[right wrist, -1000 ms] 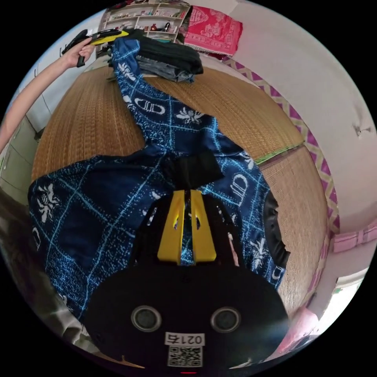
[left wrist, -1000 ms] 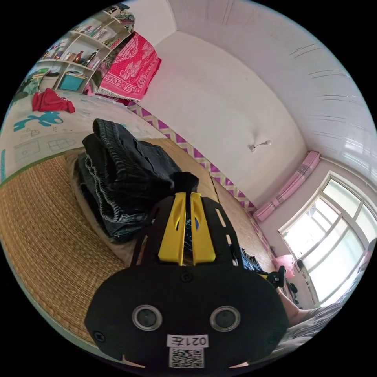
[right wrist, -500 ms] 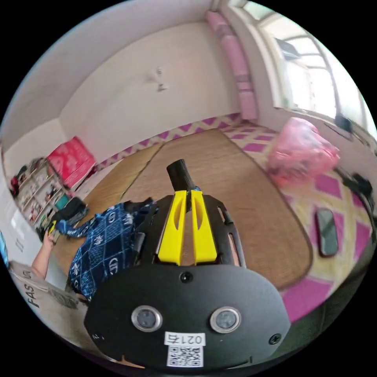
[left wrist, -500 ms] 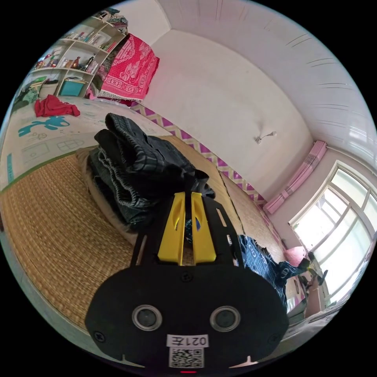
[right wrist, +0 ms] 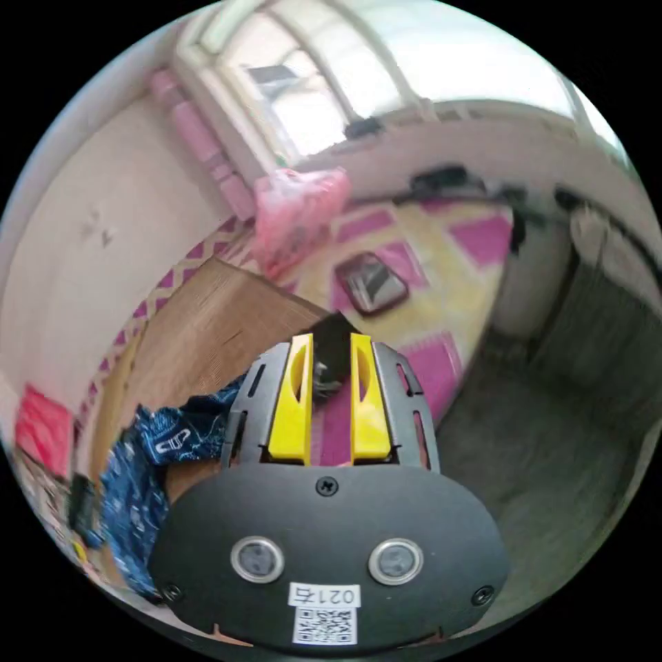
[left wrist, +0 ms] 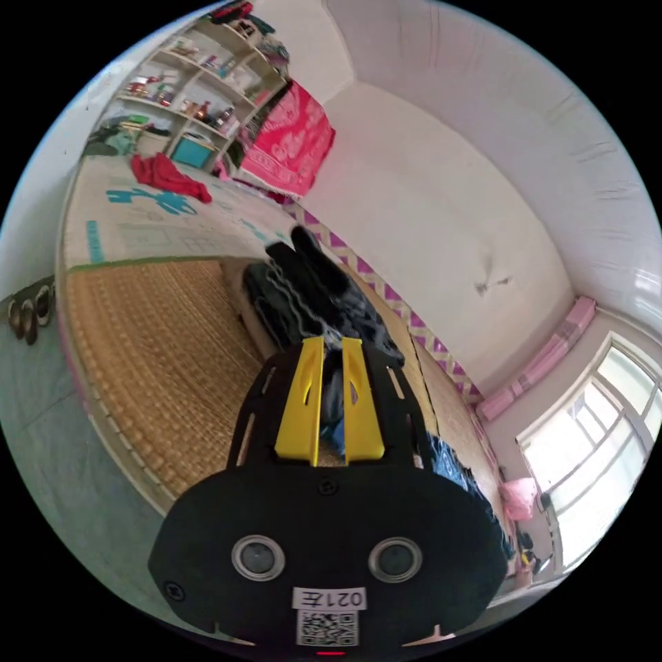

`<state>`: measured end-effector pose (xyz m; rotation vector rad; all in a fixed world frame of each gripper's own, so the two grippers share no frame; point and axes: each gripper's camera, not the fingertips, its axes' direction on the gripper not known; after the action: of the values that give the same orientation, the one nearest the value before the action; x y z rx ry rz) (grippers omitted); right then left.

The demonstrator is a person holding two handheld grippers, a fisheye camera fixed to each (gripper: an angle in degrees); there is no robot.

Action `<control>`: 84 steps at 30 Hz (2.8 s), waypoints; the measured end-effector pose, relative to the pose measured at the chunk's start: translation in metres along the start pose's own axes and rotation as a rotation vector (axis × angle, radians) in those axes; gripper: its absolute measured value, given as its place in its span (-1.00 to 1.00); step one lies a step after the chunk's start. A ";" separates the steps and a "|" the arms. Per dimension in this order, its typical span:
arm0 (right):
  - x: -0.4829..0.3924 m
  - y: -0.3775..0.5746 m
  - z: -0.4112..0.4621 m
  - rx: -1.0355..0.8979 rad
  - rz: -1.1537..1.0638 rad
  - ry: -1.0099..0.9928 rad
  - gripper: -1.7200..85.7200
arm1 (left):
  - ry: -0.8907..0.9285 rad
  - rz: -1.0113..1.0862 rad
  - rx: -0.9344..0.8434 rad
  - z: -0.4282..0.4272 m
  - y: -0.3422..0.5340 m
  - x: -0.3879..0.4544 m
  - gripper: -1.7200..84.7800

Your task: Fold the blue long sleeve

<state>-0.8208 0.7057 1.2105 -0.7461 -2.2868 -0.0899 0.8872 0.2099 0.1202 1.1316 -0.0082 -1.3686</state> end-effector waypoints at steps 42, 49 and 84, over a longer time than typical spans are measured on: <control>-0.520 -0.025 0.336 -1.041 -1.080 -0.465 -0.90 | 0.456 0.796 -0.643 0.211 0.160 0.357 -0.75; -0.525 -0.048 0.343 -0.965 -1.024 -0.403 -0.97 | 0.398 0.945 -0.831 0.395 0.179 0.460 -0.66; -0.684 -0.056 0.431 -0.948 -0.984 -0.170 -0.98 | 0.131 1.090 -1.021 0.583 0.192 0.545 -0.98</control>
<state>-0.7232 0.4418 0.4507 0.0589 -2.5017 -1.6750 0.8397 -0.6034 0.2194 0.2062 0.1351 -0.1952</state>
